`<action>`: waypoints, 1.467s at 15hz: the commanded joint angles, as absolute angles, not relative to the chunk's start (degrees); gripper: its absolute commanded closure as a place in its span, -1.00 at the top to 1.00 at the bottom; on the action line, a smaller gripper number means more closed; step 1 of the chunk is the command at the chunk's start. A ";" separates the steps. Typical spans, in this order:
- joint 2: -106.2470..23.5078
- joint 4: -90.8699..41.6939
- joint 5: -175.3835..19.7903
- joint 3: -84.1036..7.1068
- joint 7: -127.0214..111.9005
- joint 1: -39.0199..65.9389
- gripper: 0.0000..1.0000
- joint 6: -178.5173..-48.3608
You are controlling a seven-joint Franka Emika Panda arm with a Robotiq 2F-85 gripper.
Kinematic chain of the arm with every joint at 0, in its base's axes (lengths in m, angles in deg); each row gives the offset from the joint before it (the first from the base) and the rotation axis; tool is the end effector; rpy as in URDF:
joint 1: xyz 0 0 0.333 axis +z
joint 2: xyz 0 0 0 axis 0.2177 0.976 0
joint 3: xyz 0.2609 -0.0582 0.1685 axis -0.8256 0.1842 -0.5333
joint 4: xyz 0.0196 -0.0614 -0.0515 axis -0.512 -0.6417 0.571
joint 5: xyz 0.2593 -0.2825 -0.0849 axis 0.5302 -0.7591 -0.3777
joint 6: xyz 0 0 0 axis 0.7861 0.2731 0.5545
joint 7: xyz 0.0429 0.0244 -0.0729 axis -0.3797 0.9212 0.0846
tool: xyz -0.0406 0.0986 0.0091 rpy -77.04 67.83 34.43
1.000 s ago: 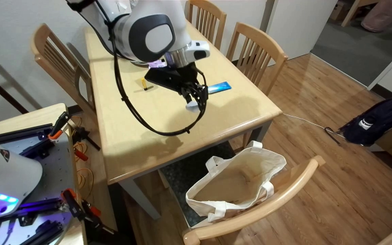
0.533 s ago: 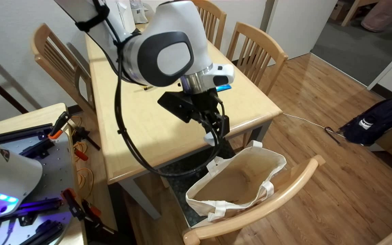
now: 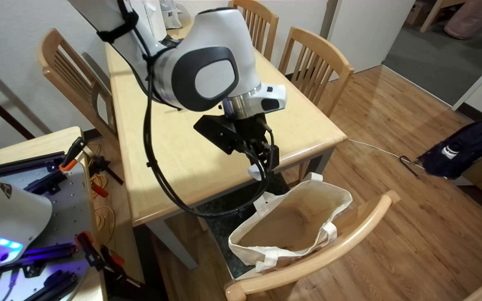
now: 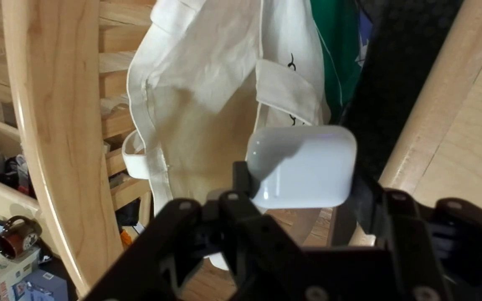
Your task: Remove the small white item from the table and put it in the bag
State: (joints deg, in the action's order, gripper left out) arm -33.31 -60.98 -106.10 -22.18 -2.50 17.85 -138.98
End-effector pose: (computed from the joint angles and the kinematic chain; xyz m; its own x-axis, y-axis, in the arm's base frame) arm 0.5355 -0.1227 0.1923 0.9897 0.1263 0.0678 0.0941 -0.9292 0.3573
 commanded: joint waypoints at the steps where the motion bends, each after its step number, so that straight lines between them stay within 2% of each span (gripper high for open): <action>1: -30.55 -57.98 -105.30 -21.73 -2.77 15.64 -0.33 -137.63; 12: -26.51 -54.18 -93.88 -23.28 -3.99 7.90 -0.33 -135.60; 20: -20.61 -53.34 -82.90 -30.97 -10.41 -3.30 -0.33 -150.06; 21: -19.84 -53.07 -81.88 -32.25 -11.49 -4.57 0.09 -151.98; 22: -19.29 -52.92 -80.97 -33.99 -12.90 -6.32 0.67 -154.03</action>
